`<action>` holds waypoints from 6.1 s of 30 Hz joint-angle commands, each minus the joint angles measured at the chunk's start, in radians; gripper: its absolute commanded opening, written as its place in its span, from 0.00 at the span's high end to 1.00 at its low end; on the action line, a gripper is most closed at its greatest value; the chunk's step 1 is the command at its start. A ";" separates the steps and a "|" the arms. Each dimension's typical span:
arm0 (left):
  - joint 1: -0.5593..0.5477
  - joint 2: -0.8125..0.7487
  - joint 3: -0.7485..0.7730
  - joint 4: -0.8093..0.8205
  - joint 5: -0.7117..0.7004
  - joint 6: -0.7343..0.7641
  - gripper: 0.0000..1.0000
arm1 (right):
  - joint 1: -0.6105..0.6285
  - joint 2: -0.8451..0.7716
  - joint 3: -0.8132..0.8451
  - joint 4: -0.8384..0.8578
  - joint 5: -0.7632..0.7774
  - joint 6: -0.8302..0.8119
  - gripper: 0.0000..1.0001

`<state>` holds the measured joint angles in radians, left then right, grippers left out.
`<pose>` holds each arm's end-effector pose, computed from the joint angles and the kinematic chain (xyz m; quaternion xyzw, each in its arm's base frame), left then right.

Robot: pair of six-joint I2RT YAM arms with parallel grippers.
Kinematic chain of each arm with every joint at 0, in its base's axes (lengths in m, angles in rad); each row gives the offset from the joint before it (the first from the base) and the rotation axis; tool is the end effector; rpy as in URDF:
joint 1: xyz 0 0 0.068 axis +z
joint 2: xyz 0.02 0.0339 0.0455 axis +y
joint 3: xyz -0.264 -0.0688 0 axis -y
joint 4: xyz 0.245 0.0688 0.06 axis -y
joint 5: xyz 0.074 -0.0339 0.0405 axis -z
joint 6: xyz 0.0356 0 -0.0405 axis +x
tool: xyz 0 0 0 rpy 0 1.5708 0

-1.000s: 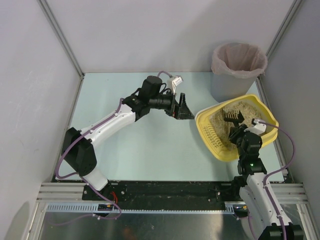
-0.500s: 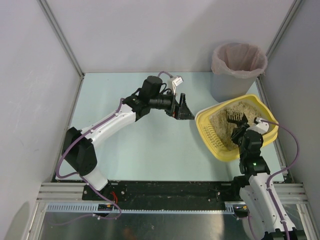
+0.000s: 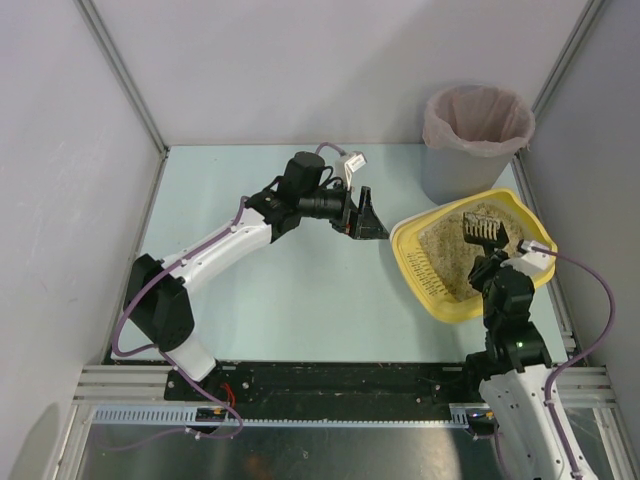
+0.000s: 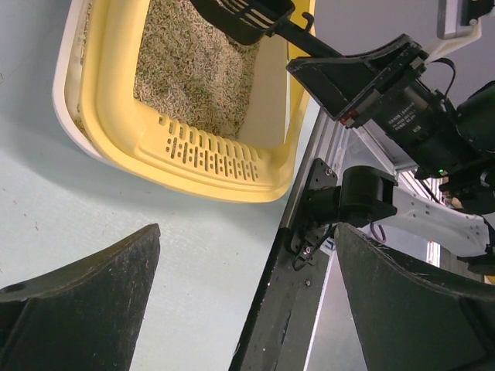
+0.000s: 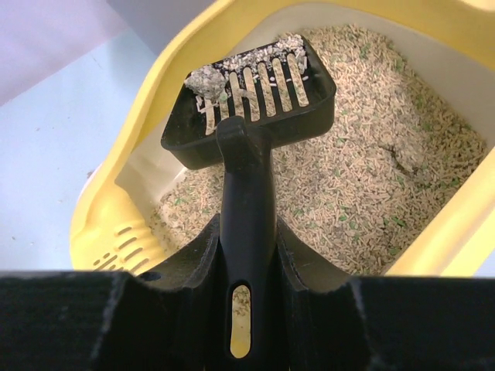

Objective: Clean the litter box

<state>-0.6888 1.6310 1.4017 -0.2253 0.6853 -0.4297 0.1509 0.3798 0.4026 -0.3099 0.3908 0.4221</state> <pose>0.2785 -0.2585 0.3352 0.2797 0.7693 -0.5062 0.2716 0.1216 0.0048 0.2467 0.2214 0.7628 0.0168 0.6073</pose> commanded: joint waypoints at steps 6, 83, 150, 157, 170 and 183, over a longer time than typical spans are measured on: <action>-0.005 -0.011 0.006 0.032 0.025 -0.014 0.02 | 0.045 -0.188 0.007 0.101 0.075 -0.192 1.00; -0.032 -0.237 -0.089 0.024 -0.194 0.143 0.02 | 0.070 0.279 0.626 -0.074 0.032 -0.227 1.00; -0.032 -0.212 -0.050 -0.034 -0.142 0.154 0.01 | -0.001 1.104 0.889 0.630 0.071 -2.114 0.98; -0.034 -0.212 -0.049 -0.034 -0.132 0.149 0.01 | -0.020 1.085 0.878 0.605 0.014 -2.162 1.00; -0.037 -0.223 -0.046 -0.034 -0.122 0.158 0.02 | 0.002 1.018 0.800 0.684 -0.078 -1.901 1.00; -0.044 -0.226 -0.049 -0.034 -0.135 0.158 0.01 | -0.310 0.806 0.792 0.474 -0.585 -0.863 1.00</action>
<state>-0.7258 1.4281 1.3113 -0.2726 0.5362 -0.2794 -0.0639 1.2316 1.1908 0.1879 0.0532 -0.8726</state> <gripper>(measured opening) 0.985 0.287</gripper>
